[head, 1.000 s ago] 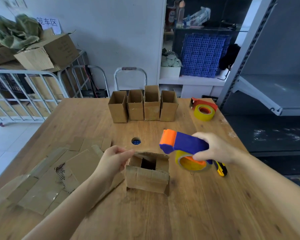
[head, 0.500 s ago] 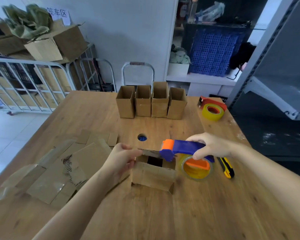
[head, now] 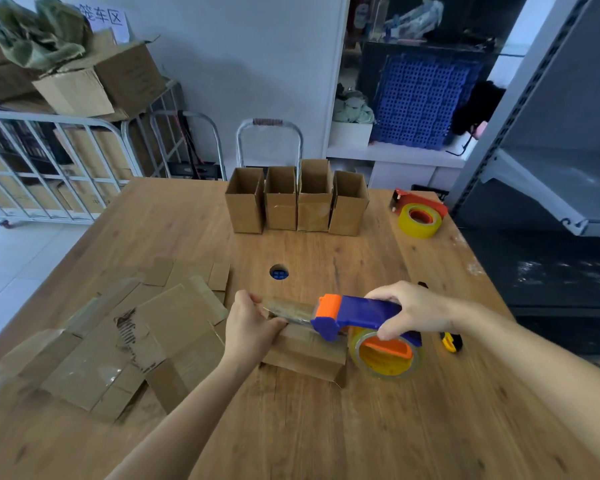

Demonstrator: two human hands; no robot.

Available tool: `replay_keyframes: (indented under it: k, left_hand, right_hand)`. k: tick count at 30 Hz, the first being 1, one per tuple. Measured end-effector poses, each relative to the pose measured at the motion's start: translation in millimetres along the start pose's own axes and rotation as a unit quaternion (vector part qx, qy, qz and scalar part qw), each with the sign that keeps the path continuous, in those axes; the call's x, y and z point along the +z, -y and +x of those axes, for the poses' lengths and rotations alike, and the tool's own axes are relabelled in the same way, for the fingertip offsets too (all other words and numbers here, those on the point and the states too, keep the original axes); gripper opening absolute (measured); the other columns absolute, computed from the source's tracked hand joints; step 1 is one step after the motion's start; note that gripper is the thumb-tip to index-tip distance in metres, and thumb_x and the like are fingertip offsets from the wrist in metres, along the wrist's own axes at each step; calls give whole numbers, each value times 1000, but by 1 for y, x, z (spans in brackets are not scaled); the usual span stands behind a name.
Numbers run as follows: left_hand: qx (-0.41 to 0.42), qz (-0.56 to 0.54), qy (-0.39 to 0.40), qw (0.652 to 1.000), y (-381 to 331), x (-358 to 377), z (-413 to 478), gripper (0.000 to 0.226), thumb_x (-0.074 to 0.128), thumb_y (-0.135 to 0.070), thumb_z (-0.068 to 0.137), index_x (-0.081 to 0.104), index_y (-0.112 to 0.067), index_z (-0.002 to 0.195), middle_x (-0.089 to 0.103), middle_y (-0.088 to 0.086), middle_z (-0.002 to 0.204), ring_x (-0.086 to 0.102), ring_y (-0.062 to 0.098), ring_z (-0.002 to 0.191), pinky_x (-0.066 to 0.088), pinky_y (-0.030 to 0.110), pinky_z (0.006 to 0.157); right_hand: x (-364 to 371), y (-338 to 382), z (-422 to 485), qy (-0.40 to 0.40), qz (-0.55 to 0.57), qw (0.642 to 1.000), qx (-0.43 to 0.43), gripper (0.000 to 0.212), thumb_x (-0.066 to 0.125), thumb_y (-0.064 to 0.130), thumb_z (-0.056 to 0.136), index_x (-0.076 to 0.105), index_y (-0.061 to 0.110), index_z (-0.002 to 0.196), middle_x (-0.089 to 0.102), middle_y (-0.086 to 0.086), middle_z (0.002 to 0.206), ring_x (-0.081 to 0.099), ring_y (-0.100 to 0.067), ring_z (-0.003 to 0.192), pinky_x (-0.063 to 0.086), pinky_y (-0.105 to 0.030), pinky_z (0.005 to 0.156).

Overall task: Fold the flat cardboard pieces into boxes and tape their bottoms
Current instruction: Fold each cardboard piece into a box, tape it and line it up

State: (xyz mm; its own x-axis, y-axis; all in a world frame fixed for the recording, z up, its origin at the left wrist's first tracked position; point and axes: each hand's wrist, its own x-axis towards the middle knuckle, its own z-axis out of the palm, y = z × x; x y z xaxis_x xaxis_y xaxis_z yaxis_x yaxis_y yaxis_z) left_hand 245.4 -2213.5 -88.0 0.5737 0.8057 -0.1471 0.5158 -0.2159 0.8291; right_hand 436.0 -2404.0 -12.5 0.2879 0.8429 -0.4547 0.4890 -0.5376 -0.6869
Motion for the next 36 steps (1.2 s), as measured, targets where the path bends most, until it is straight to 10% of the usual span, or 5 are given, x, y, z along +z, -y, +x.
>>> replay_keyframes:
  k: [6, 16, 26, 36]
  left_hand:
    - [-69, -142, 117, 981, 0, -13, 5, 32, 70, -22, 82, 51, -11, 106, 58, 8, 93, 57, 17, 80, 51, 31, 68]
    - [110, 140, 46, 983, -5, -21, 0, 20, 64, -37, 89, 57, -19, 85, 59, -5, 71, 57, 11, 67, 49, 30, 59]
    - [190, 103, -32, 976, -22, -8, -16, 26, 51, -19, 93, 48, -10, 69, 54, 4, 57, 43, 14, 49, 36, 34, 45]
    - [-3, -89, -8, 996, 16, -9, -1, 31, 55, -16, 95, 48, 3, 71, 48, 4, 61, 42, 12, 55, 35, 21, 51]
  right_hand:
    - [12, -4, -1, -36, -139, 990, -10, 32, 74, 29, 66, 57, 28, 93, 60, 3, 84, 52, -9, 66, 41, -26, 60]
    - [23, -14, -7, -31, -172, 985, 16, 39, 70, 30, 63, 53, 28, 98, 58, 2, 85, 58, -19, 69, 44, -29, 54]
    - [23, -9, 3, -35, -194, 980, 15, 36, 71, 29, 61, 50, 23, 90, 57, -2, 80, 50, -15, 60, 38, -31, 54]
    - [25, -14, 8, -27, -171, 985, 21, 42, 73, 31, 59, 51, 30, 94, 57, 4, 83, 56, -19, 67, 43, -33, 57]
